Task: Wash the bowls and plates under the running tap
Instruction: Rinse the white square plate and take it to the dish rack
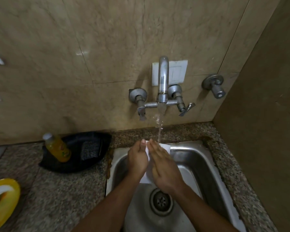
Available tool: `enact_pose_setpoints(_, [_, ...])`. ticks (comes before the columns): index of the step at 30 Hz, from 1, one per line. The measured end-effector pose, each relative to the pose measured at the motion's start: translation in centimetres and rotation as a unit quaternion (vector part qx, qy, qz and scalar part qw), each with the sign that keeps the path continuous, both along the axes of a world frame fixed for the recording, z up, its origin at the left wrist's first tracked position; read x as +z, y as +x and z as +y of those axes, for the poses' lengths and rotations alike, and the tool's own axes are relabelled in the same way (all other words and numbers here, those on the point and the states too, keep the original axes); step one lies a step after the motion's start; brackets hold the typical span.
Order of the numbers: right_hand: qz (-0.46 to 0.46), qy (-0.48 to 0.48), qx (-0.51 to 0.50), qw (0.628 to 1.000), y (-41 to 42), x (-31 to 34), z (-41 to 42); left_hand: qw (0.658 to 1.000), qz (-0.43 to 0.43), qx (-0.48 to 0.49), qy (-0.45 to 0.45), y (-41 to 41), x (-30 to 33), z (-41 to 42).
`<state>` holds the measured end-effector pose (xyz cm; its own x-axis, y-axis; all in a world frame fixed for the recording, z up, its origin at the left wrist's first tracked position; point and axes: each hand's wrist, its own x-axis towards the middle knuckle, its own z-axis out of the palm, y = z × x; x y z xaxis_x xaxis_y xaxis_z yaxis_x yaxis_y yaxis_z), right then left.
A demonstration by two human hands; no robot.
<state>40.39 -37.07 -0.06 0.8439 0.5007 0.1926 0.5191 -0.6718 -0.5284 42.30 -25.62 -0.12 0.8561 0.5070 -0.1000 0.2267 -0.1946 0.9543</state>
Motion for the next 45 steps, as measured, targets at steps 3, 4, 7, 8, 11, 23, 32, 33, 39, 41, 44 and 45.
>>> enact_pose_setpoints(3, [0.014,0.008,-0.014,1.000,-0.4,0.6,0.2,0.999,-0.007,-0.013,-0.053,0.4,0.0,-0.1])
enact_pose_setpoints(4, [0.015,0.013,-0.006,1.000,-0.5,0.8,0.1,0.997,-0.004,-0.024,-0.073,0.5,0.1,-0.1])
enact_pose_setpoints(7, [0.028,0.011,-0.030,0.999,0.3,0.6,-1.4,0.990,0.005,-0.056,-0.132,0.6,0.4,-0.3])
enact_pose_setpoints(8, [0.036,0.010,-0.054,0.998,0.6,0.6,-1.6,0.988,0.009,-0.069,-0.137,0.6,1.0,-0.5])
enact_pose_setpoints(11, [0.026,0.014,-0.027,0.999,0.5,0.9,-1.4,0.982,0.004,-0.105,-0.155,0.9,1.0,-0.6])
enact_pose_setpoints(23, [0.021,-0.016,-0.046,0.999,0.3,0.3,-2.1,0.980,0.053,-0.079,-0.174,0.2,-0.5,0.9])
enact_pose_setpoints(32, [0.010,-0.037,0.009,0.999,-0.6,-0.7,-1.3,0.977,0.074,-0.036,-0.199,-1.0,-0.3,1.9])
enact_pose_setpoints(33, [0.010,-0.032,0.003,0.999,-0.6,-0.9,-1.4,0.977,0.074,-0.038,-0.198,-1.1,-0.4,1.9])
enact_pose_setpoints(39, [0.023,-0.036,-0.004,0.999,-0.7,-0.8,-1.2,0.973,0.071,-0.026,-0.219,-1.8,-0.2,2.3])
enact_pose_setpoints(41, [0.063,0.002,-0.068,0.996,-0.3,-1.0,-1.2,0.975,0.073,-0.027,-0.210,-2.0,0.0,2.3])
enact_pose_setpoints(44, [0.109,-0.009,-0.103,0.989,0.2,-1.1,-1.0,0.970,0.069,-0.020,-0.230,-2.6,0.1,2.6])
enact_pose_setpoints(45, [0.098,-0.026,-0.097,0.990,0.2,-1.2,-1.1,0.969,0.068,-0.018,-0.236,-2.6,0.1,2.7])
